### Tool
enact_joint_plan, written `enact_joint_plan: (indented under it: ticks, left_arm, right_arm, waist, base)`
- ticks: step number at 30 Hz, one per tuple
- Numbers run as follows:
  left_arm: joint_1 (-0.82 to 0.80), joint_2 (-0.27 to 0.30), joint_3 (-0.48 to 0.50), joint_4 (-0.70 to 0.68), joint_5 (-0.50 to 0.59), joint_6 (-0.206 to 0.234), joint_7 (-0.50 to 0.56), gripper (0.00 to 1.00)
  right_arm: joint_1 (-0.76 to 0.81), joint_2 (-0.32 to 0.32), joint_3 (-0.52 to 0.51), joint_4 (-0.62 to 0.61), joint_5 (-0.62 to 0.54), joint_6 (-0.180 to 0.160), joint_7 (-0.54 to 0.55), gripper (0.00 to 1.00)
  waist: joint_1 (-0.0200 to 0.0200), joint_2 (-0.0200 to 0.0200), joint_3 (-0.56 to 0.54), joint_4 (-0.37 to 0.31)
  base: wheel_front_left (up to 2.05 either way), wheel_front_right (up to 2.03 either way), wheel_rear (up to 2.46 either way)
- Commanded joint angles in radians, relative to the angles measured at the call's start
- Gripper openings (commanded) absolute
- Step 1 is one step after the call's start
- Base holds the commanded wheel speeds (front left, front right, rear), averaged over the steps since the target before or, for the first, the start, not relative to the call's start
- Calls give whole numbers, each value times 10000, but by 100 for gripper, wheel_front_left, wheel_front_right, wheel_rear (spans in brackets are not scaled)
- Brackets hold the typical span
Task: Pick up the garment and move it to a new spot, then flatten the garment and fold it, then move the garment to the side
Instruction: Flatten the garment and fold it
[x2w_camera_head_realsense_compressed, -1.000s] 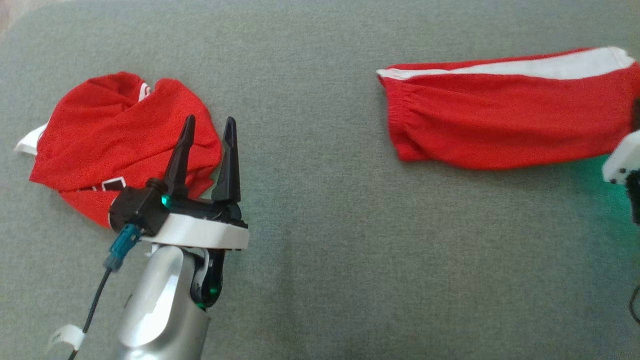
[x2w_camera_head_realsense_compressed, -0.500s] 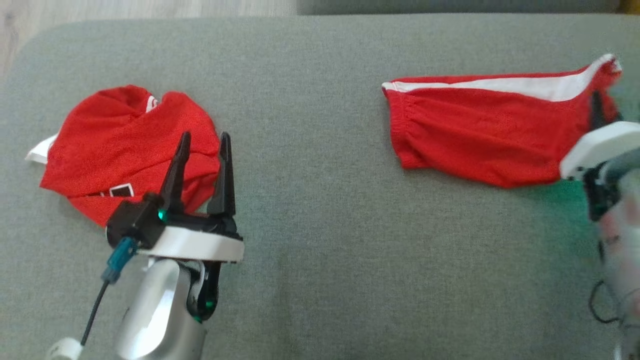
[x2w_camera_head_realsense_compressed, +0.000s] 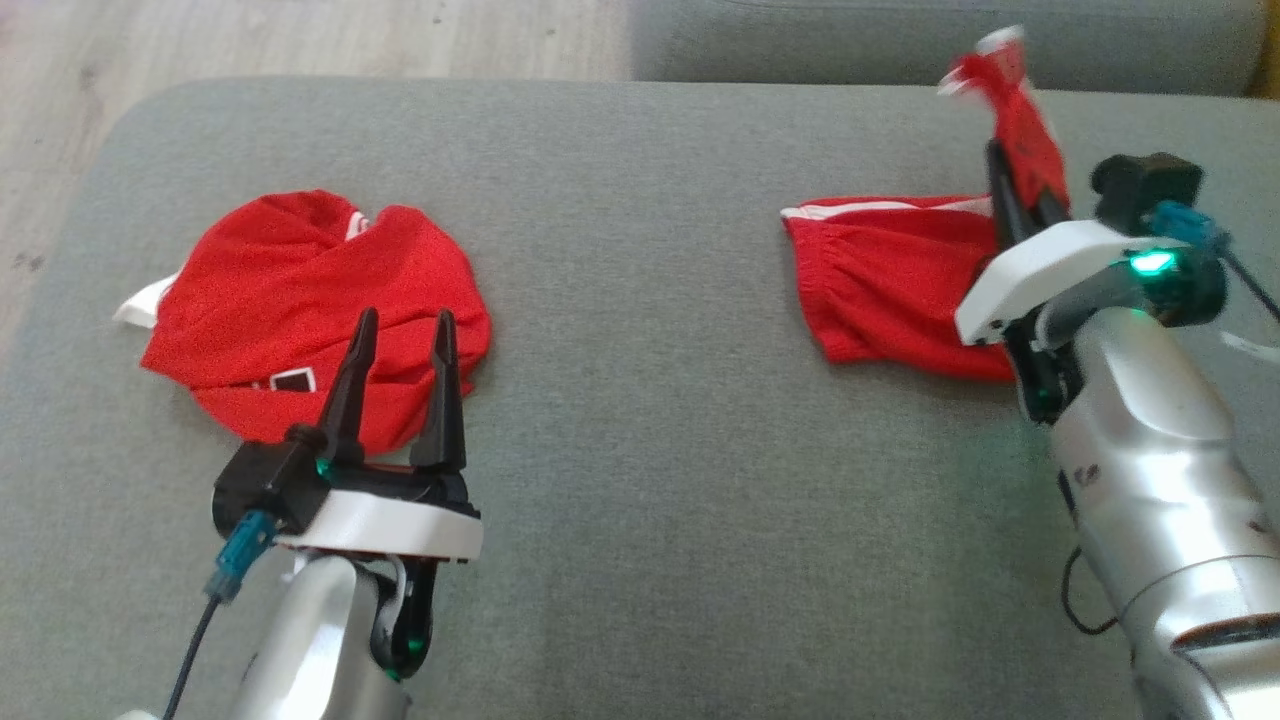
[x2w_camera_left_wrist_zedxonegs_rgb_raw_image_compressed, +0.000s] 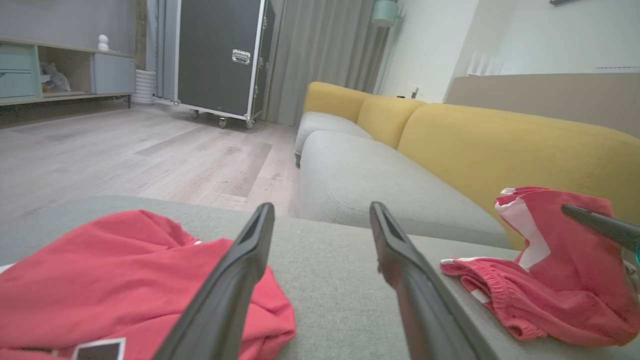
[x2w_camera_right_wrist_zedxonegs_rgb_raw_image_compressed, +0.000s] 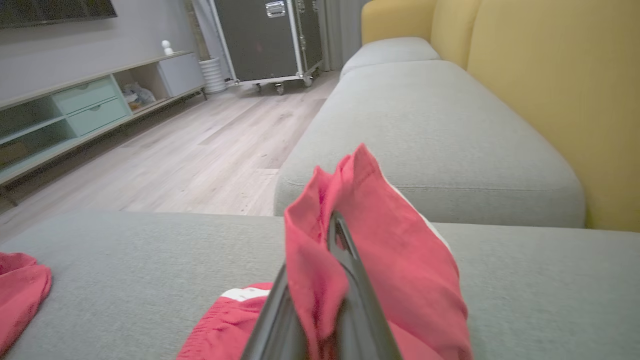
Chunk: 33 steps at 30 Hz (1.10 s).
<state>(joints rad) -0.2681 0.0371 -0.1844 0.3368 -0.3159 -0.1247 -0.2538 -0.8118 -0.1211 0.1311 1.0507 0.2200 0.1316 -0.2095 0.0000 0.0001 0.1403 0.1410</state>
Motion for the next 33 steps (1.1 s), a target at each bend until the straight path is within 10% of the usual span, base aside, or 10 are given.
enact_joint_plan:
  ticks: [1, 19, 21, 33]
  left_arm:
    - [-142, 131, 363, -312, 36, -41, -80, 100]
    - [4, 132, 435, -290, 34, -41, -80, 100]
    - [4, 132, 446, -272, 59, -39, -80, 100]
    - [46, 196, 648, -466, 129, -19, -80, 100]
  right_arm:
    - [-184, 215, 385, -368, 161, -9, 2, 0]
    - [527, 522, 3156, 94, 1244, -9, 127, 0]
    - [537, 573, 3478, 256, 1184, -9, 64, 100]
    - [548, 519, 4382, -635, 2349, -9, -396, 100]
  waist:
    - [0, -1, -82, 175]
    - [0, -1, -135, 615]
    - [0, -1, -142, 503]
    - [0, -1, -507, -698]
  base:
    - [0, 0, 0]
    - [0, 0, 0]
    - [0, 0, 0]
    - [0, 0, 0]
